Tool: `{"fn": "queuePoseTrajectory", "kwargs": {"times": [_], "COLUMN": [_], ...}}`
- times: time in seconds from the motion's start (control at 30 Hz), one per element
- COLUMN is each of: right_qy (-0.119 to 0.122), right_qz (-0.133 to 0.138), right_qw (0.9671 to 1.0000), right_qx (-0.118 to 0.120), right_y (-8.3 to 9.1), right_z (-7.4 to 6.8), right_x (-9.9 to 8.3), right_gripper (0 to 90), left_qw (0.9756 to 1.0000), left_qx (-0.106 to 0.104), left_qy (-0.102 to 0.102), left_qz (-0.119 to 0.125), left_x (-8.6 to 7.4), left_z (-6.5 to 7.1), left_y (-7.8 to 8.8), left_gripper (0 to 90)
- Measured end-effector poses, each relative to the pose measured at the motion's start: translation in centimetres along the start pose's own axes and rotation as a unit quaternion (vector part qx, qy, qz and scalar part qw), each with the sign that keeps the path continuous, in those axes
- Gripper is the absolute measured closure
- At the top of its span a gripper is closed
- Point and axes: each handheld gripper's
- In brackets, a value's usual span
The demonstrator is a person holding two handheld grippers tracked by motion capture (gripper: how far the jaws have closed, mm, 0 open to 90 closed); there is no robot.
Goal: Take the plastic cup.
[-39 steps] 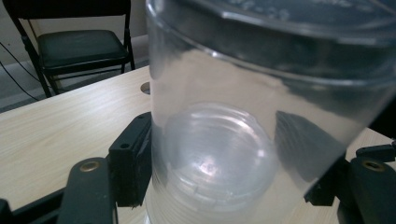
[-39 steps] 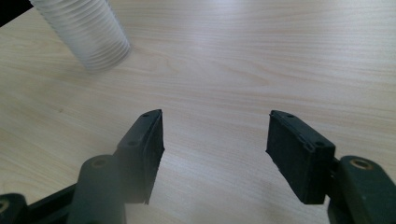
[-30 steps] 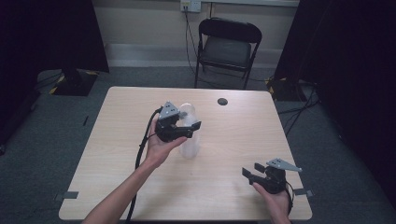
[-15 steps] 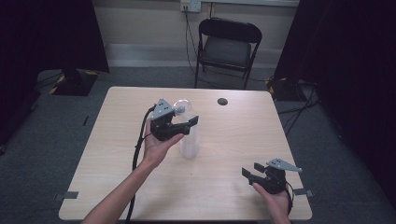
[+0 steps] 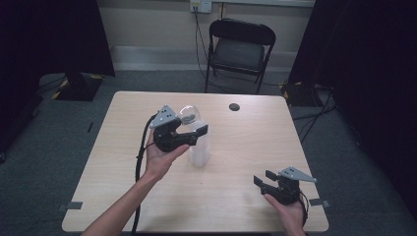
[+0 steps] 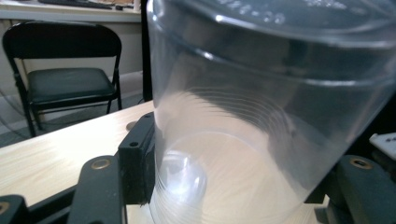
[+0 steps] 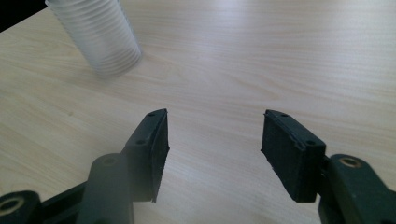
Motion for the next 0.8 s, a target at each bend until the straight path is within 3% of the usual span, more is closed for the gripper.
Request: {"fn": "queuePoseTrajectory", "kwargs": {"times": [0.1,0.33,0.43,0.5,0.67,0.8], "right_qy": [0.002,0.018,0.024,0.027,0.043,0.059], "right_qz": [0.007,0.018,0.026,0.038,0.060,0.060], "right_qw": [1.0000,0.9996,0.9992,0.9986,0.9962,0.9948], "right_qx": [0.004,0.014,0.018,0.025,0.047,0.057], "right_y": [0.1,0.2,0.3,0.4,0.8,0.7], "right_z": [-0.3,-1.6,-2.0,-2.3,-3.7,-4.6], "right_x": [0.1,0.4,0.5,0.7,1.7,2.1], "right_gripper": [42.7,42.3,42.2,46.8,46.8,47.1], "left_qw": [0.9999,0.9996,0.9989,0.9981,0.9959,0.9940], "left_qx": [0.004,0.000,-0.001,-0.010,-0.022,-0.037], "left_qy": [0.004,0.021,0.038,0.052,0.076,0.090], "left_qz": [-0.013,-0.018,-0.026,-0.032,-0.043,-0.049], "left_x": [-0.2,-1.1,-1.7,-2.2,-2.8,-3.2], "left_z": [0.1,0.2,0.2,0.2,0.3,0.5], "left_y": [0.4,1.6,1.8,1.7,1.6,1.7], "left_gripper": [37.4,37.3,37.1,37.2,37.2,37.1]}}
Point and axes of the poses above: each handheld gripper's, and its own axes: y roughly backward along the jaws, x roughly out of its top, z roughly to its right, and after that the axes turned 11 degrees about -x, right-handed
